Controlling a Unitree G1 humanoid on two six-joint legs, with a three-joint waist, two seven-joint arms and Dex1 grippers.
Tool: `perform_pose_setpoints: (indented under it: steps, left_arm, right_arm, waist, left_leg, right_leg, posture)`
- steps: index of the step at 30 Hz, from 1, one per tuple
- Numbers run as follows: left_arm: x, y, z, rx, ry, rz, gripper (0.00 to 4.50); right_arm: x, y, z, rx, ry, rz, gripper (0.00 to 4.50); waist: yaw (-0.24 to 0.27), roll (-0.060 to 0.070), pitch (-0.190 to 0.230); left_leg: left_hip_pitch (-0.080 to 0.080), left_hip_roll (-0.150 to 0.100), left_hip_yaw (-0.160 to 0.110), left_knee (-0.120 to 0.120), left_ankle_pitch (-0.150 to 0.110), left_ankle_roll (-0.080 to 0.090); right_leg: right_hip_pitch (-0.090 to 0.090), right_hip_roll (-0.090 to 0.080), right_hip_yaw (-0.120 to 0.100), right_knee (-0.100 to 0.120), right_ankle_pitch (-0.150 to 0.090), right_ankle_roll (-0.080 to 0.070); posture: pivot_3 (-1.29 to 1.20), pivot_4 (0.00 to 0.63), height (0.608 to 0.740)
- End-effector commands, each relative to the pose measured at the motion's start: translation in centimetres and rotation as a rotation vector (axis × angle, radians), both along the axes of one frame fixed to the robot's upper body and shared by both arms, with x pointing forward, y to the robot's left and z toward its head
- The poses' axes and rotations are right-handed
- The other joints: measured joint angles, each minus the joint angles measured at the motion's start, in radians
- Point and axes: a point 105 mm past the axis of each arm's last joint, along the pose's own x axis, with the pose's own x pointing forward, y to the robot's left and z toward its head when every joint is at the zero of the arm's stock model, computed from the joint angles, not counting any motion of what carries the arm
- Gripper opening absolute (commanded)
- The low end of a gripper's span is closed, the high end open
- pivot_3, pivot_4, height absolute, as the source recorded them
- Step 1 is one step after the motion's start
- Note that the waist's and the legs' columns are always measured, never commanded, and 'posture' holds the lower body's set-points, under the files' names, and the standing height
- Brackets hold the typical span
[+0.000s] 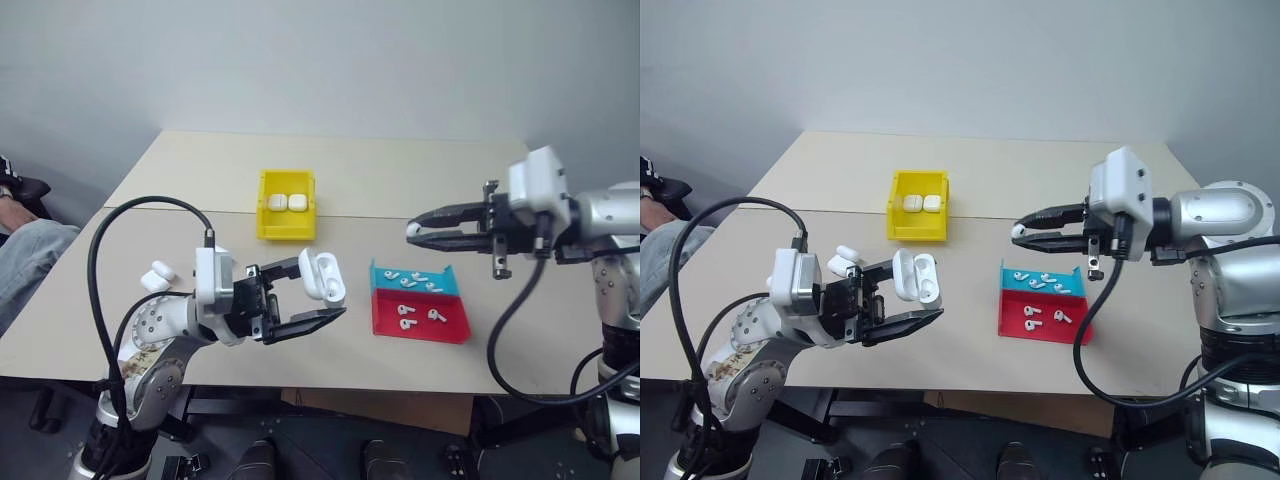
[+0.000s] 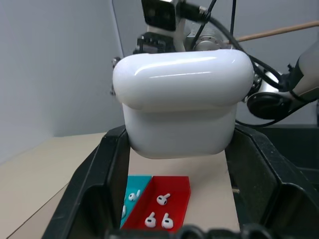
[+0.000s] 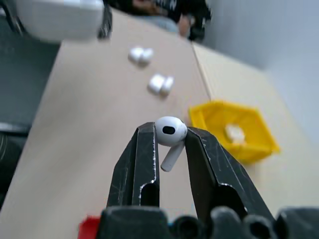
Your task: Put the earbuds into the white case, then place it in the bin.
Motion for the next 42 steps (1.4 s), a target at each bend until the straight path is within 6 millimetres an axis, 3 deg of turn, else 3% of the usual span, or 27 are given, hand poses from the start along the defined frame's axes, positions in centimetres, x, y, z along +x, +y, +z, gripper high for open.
perform_pose_setpoints:
  steps: [1,6,17,42]
  left_arm:
    - [-0.3,-0.3,0.6,0.007,0.007,-0.057,2.72]
    - [0.0,-0.4,0.9,0.01,0.027,-0.086,2.72]
    - [-0.6,-0.4,0.9,0.031,0.033,-0.112,2.72]
    - [-1.1,-0.2,1.0,0.025,0.034,-0.106,2.72]
  right_arm:
    - [-2.2,1.1,1.8,0.172,-0.079,0.112,0.61]
    - [-3.8,2.9,1.7,0.296,-0.097,0.305,0.61]
    - [-3.3,6.1,-0.3,0.288,-0.116,0.444,0.61]
    - [-2.1,7.5,-2.7,0.186,-0.103,0.451,0.61]
  waist:
    - [-0.001,0.0,0.0]
    - [-0.001,0.0,0.0]
    - [0.0,0.0,0.0]
    - [0.0,0.001,0.0]
  left_leg:
    - [0.0,0.0,0.0,-0.001,0.0,0.0]
    - [0.001,0.0,0.0,-0.001,0.0,0.0]
    - [0.001,0.001,0.0,-0.002,0.0,0.0]
    - [0.001,0.001,0.0,-0.004,0.0,0.0]
  right_leg:
    - [0.0,0.0,0.0,0.001,0.0,0.0]
    - [0.0,0.001,0.0,0.001,0.0,0.0]
    - [0.0,0.001,0.0,0.002,0.0,0.0]
    - [-0.001,0.001,0.0,0.002,0.0,0.0]
  posture:
    - [0.0,0.15,0.74]
    - [0.0,0.15,0.74]
    - [0.0,0.15,0.74]
    - [0.0,0.15,0.74]
